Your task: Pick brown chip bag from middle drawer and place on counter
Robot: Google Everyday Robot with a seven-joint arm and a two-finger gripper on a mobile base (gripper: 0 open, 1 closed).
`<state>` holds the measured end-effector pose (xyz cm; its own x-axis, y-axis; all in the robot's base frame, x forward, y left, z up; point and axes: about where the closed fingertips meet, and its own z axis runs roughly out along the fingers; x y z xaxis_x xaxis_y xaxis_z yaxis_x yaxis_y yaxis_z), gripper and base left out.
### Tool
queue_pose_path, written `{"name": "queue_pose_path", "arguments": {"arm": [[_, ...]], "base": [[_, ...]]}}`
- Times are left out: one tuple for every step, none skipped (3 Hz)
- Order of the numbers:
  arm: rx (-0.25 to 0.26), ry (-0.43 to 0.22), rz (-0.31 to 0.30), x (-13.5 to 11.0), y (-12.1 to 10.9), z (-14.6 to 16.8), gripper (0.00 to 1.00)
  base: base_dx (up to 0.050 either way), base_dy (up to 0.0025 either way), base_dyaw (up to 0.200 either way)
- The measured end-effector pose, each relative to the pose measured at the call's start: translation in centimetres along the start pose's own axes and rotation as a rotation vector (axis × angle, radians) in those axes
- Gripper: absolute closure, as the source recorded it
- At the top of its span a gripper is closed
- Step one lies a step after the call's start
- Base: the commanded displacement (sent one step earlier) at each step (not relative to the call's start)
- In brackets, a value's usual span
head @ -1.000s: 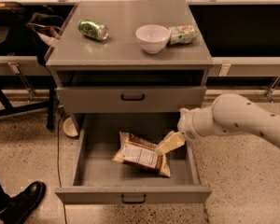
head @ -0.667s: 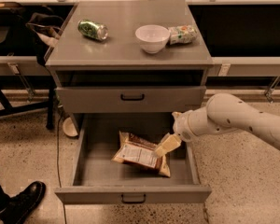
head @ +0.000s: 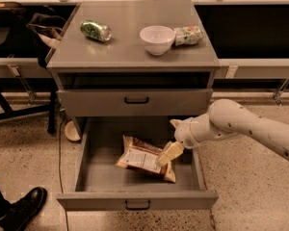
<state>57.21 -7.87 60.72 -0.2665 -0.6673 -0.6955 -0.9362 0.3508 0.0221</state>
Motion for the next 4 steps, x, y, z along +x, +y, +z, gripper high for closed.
{"name": "queue_pose_path", "arguments": {"arm": [[0.012,-0.002,-0.013,0.1,0.5,0.1,0.00],[0.040,-0.017,0.011,1.7,0.4,2.2,0.00],[0.059,-0.046,0.052,3.5,-0.7,5.1,0.00],[0.059,-0.059,0.081,4.6,-1.7,6.9,0.00]], "base": [[0.000,0.00000,0.000],[0.000,0.00000,0.000],[0.000,0.00000,0.000],[0.000,0.00000,0.000]]}}
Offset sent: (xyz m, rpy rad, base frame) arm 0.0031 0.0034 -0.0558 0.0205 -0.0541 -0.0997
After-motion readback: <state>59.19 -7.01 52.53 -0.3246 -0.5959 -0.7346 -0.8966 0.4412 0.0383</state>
